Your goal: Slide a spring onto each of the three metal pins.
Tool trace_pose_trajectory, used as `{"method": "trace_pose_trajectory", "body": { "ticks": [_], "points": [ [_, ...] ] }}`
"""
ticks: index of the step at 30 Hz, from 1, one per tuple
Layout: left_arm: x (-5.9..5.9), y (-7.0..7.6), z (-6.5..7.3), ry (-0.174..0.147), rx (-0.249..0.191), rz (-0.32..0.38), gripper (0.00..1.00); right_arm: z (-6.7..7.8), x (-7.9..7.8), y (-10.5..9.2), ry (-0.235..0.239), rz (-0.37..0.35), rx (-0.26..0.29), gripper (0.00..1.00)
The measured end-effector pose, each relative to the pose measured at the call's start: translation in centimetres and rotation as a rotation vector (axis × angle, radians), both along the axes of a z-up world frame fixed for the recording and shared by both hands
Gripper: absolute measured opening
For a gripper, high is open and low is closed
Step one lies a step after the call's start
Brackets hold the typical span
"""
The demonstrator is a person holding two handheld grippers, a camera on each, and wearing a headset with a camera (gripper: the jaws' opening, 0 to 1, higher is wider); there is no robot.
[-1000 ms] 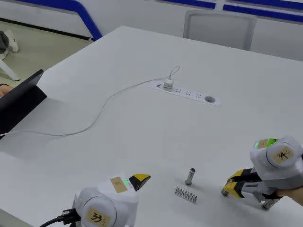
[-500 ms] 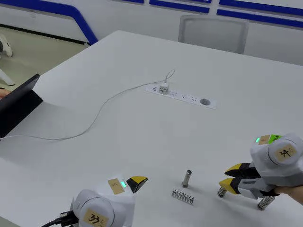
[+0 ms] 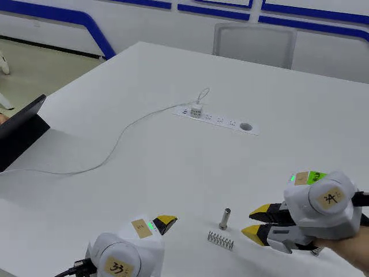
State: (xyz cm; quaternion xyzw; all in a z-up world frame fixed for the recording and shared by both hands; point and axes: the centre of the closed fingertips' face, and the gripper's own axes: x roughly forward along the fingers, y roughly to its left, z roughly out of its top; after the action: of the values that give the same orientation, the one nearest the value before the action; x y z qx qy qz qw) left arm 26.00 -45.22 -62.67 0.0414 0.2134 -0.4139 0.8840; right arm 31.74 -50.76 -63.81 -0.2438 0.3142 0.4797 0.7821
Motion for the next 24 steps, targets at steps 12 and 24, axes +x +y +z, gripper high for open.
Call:
{"method": "trace_pose_trajectory", "body": {
  "ticks": [12,24],
  "points": [
    [0.2,0.3,-0.2,-0.005,0.02,0.011,0.93,-4.4,-0.3,1.1,0.063,-0.003,-0.028,0.19],
    [0.3,0.5,-0.8,0.018,0.021,0.018,0.93,-6.1,0.2,2.0,0.096,-0.013,-0.027,0.17]
  ]
}}
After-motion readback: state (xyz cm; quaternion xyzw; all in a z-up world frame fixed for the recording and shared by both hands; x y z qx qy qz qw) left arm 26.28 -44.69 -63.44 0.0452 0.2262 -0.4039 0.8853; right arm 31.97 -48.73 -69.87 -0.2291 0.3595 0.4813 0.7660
